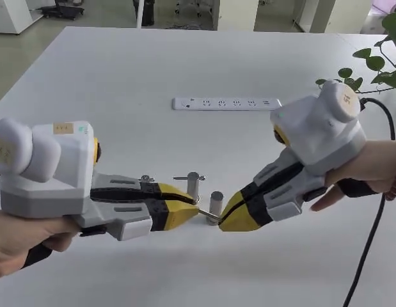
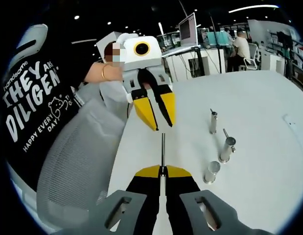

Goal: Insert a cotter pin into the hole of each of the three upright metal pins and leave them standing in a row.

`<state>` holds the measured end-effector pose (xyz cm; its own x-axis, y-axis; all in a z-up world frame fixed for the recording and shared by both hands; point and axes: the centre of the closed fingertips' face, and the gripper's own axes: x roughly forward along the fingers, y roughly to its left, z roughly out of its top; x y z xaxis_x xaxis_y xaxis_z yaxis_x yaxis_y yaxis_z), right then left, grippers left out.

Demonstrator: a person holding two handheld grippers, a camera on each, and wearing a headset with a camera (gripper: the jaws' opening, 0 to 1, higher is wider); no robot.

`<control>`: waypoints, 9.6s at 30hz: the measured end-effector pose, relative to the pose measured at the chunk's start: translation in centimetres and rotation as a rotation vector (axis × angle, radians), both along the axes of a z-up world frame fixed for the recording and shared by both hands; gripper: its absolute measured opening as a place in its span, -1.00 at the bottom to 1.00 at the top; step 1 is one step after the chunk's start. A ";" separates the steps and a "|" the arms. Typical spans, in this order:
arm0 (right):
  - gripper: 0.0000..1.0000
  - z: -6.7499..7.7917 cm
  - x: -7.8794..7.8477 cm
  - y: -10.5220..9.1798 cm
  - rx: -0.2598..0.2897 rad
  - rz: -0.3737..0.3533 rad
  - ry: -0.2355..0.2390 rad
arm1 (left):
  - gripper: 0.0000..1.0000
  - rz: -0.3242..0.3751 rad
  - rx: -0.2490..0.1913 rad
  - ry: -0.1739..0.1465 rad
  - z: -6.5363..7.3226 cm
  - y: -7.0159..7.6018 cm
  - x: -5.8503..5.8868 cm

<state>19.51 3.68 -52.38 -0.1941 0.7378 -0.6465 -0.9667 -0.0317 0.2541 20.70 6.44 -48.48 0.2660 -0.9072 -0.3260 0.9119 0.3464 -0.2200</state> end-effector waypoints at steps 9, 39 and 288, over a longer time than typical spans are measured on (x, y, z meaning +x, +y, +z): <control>-1.00 -1.7 1.7 -1.9 -0.114 -0.012 -0.078 | -0.76 0.097 0.093 -0.064 -2.0 0.6 1.8; -1.00 -4.3 5.2 -5.6 -0.347 -0.047 -0.141 | -0.55 0.292 0.159 -0.076 -8.0 -3.1 5.0; -0.72 -3.5 11.0 -1.9 -0.116 -0.131 -0.230 | -0.17 0.459 0.223 -0.068 -5.1 7.1 1.8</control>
<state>30.48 1.75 -55.87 0.0593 0.6655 -0.7440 -0.9932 0.1138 0.0227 22.50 13.55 -53.57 0.6480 -0.6024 -0.4661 0.6646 0.7461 -0.0402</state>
